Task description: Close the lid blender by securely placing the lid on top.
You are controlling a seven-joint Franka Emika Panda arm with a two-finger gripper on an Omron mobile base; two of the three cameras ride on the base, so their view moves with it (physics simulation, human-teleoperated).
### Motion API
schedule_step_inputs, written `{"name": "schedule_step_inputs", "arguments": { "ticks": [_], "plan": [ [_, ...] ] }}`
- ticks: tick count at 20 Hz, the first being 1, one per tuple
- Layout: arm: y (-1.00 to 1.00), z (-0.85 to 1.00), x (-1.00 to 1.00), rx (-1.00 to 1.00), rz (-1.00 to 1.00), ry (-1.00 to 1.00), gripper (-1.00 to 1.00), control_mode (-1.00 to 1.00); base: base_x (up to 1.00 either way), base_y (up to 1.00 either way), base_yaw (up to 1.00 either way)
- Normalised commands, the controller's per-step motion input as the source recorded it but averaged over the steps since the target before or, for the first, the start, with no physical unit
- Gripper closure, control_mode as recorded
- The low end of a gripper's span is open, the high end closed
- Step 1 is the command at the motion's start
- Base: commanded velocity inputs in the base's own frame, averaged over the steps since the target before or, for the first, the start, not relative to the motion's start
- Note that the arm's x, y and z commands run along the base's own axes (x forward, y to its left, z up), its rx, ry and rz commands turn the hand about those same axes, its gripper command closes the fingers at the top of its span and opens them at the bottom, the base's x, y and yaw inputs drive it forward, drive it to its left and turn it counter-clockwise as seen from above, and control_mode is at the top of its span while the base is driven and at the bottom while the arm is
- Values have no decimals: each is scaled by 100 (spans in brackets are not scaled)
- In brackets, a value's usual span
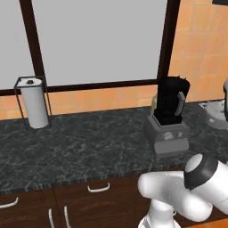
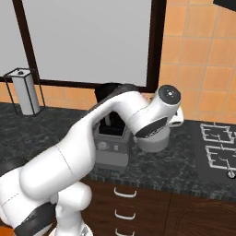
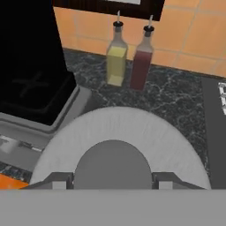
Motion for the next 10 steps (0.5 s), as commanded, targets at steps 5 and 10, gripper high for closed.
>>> {"name": "schedule_step_inputs", "arguments": {
  "ticks": [5, 10],
  "plan": [
    [32, 100, -5, -3, 0, -5, 100, -100, 0, 0, 0],
    [19, 97, -10, 0, 0, -5, 100, -100, 0, 0, 0]
  ]
}}
